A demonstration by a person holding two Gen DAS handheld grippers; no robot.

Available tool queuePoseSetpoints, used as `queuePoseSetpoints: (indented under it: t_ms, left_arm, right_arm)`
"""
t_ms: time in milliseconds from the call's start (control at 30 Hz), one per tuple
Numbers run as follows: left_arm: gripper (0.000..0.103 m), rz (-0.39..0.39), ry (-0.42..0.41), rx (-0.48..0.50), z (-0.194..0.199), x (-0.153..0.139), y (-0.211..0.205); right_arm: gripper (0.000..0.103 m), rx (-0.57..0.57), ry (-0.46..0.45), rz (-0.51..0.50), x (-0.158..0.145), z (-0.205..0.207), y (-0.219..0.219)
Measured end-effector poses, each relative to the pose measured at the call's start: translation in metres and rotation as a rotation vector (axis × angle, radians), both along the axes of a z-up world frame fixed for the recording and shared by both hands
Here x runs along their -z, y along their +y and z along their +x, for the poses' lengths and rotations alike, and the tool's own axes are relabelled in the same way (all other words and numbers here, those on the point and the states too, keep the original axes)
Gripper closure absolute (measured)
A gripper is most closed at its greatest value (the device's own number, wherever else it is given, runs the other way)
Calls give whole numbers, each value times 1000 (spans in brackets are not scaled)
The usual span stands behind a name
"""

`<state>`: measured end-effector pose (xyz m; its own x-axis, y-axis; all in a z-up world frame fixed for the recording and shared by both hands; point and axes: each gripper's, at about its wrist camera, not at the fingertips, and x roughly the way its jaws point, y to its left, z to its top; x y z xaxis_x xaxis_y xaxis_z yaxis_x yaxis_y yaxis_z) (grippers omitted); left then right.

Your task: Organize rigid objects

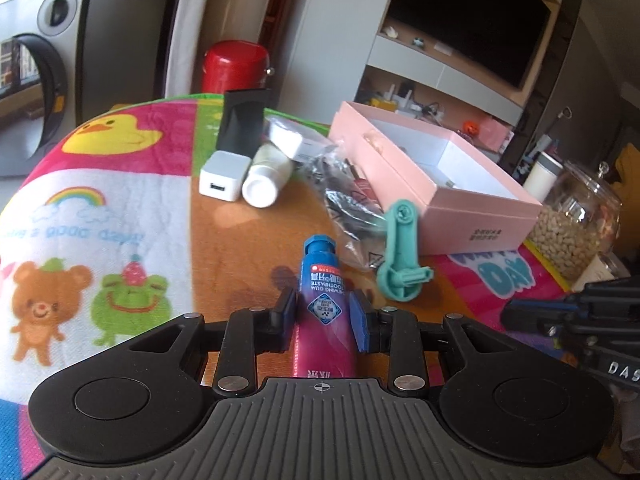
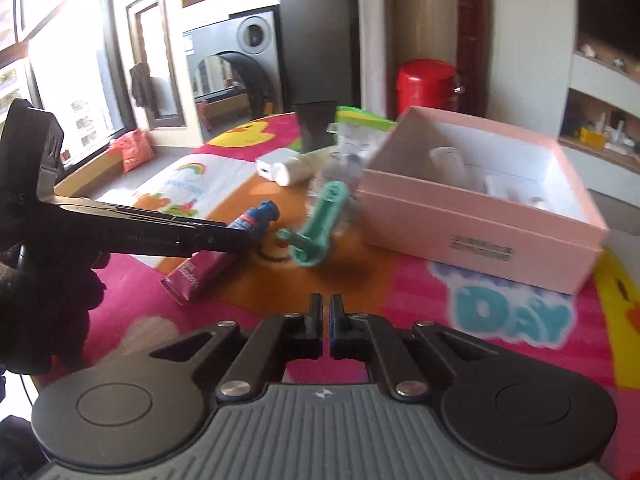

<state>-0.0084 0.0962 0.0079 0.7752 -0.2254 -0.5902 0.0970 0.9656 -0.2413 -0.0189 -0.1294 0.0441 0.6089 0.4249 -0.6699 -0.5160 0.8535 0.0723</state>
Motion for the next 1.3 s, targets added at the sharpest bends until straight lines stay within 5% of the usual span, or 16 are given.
queuePoseSetpoints:
  t_ms: [100,233,433,533,867,900,967,1133,1300]
  left_arm:
    - [70,27,-8,-34,-3,0,-7]
    - [69,53,-14,-66,-9,0,-3]
    - [69,8,-26,-58,-16,3,11]
    - [69,-9,-34,-53,-17,4,14]
    - [69,-7,-18,13,-15,3,-8]
    - [69,-1,-15,29,-15,3,-14]
    - [69,27,-16,49,-15,3,-28]
    - [66,172,-25,56,-13,3,-56]
    - [65,161,-30,52,-15,5,-54]
  right_arm:
    - [88,43,-58,-8,-7,-4,-4]
    - [54,56,-73,85,-18,9,7]
    - [54,106,14,95,-4,64,52]
    - [78,109,51,66,9,72,63]
    - [82,30,185,141,6,23,-9]
    - [81,38,177,136,5,17,-18]
    - [57,94,99,105,1,4,-36]
    - [38,223,-151,-78,-2,-27,-59]
    - [32,180,-135,13,-10,-38,-71]
